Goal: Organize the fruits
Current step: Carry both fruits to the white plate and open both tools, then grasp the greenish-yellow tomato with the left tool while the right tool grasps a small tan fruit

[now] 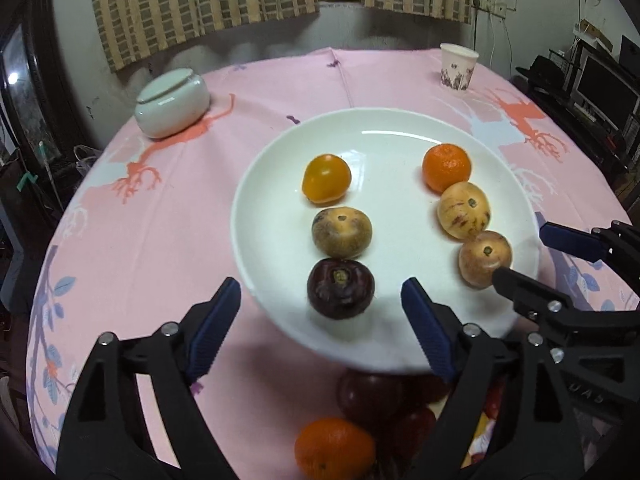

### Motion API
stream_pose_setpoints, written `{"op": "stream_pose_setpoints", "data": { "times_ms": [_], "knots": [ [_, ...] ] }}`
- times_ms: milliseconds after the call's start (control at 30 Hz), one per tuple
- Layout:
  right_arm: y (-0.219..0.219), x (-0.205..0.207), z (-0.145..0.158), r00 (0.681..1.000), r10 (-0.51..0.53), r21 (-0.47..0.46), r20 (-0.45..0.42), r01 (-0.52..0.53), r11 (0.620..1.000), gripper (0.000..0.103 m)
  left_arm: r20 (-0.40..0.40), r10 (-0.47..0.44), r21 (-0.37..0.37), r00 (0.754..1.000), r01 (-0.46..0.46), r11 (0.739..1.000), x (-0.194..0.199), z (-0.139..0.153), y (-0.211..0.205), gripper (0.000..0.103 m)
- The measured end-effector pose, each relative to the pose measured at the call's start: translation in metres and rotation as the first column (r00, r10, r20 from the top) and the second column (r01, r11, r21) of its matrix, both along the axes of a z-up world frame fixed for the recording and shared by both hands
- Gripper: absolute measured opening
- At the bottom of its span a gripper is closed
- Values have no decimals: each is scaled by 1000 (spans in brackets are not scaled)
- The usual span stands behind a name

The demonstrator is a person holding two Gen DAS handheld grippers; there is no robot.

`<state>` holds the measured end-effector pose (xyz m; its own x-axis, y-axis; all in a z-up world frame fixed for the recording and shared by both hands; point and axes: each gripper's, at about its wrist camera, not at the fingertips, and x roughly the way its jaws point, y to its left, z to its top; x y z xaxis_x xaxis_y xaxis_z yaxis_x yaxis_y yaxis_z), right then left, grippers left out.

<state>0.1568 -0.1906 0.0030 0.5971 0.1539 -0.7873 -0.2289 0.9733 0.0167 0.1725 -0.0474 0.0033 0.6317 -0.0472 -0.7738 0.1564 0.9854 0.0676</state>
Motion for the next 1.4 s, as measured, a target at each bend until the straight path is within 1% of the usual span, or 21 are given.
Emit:
{"op": "stream_pose_setpoints", "data": {
  "times_ms": [133, 267, 400, 533, 667, 767, 1067, 1233, 1400],
  "knots": [
    [-6, -36, 16, 999, 13, 18, 43, -14, 1000, 62, 25, -24, -19, 999, 24, 1000, -32, 11, 2, 85],
    [-12, -74, 19, 998, 1, 39, 65, -3, 999, 62, 52, -24, -24, 998, 25, 999, -65, 15, 3, 85],
    [-14, -110, 15, 997, -14, 68, 71, 9, 998, 62, 43, -17, -51, 999, 19, 999, -97, 11, 8, 88],
    [-8, -142, 9, 998, 1, 79, 66, -6, 997, 62, 31, -11, -63, 999, 13, 998, -126, 4, 14, 89],
    [4, -165, -5, 999, -5, 35, 33, 4, 999, 62, 14, 6, -70, 1000, -5, 998, -145, -4, 19, 90],
    [10, -177, -11, 1000, -6, 14, 24, 6, 1000, 62, 9, 16, -69, 1000, -15, 998, -155, -8, 20, 90],
    [8, -198, -20, 999, -25, 30, 22, 24, 999, 62, 7, 6, -48, 1000, -6, 999, -171, -15, 17, 90],
    [2, -200, -23, 999, -35, 50, 20, 34, 998, 62, 58, -7, -41, 998, 9, 999, -174, -17, 15, 90],
    [-4, -201, -26, 999, -36, 83, 20, 34, 996, 62, 27, -34, -45, 999, 35, 998, -169, -28, 14, 90]
  ]
}}
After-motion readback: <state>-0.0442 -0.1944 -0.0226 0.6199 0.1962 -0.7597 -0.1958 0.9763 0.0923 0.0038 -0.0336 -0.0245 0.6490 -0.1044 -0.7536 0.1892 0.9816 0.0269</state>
